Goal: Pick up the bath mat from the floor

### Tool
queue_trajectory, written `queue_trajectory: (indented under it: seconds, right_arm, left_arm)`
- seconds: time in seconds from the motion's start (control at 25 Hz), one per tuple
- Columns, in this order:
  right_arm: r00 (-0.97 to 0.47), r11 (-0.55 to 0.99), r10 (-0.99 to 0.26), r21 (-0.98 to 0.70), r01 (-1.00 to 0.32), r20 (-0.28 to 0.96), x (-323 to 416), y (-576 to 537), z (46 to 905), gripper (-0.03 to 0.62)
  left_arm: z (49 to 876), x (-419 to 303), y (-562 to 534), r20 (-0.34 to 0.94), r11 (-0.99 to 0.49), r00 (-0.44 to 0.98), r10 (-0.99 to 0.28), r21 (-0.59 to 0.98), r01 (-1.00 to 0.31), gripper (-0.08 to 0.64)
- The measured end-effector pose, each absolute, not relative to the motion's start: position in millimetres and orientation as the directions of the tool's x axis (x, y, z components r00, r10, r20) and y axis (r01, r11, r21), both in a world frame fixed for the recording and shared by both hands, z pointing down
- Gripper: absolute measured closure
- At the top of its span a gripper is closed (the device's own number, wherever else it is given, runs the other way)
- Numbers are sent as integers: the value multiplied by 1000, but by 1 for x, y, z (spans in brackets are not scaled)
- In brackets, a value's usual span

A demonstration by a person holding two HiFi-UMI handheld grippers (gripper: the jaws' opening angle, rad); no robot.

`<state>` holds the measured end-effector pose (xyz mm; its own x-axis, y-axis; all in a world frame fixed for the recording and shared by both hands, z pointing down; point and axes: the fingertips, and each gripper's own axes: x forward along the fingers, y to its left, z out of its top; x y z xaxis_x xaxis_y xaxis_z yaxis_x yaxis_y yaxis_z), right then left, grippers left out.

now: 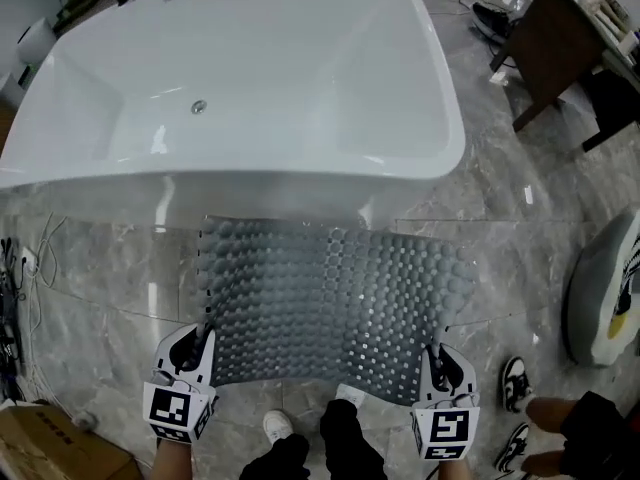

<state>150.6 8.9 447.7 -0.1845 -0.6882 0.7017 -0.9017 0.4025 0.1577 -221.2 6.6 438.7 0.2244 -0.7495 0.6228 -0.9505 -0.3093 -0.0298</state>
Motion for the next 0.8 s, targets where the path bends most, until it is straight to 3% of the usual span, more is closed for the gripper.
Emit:
queue_trajectory:
  seconds: [0.44,0.8]
  right_arm:
    - [-234,425,-801,249,-870,551,158,-35,139,525]
    - [-236,361,-881,262,-895,409,159,-21,4,525]
  left_arm:
    - [134,-216,-12,470,-269,205,-858,-71,-961,512]
    - [-10,-247,25,322,-143,101,-941,-110,-984,512]
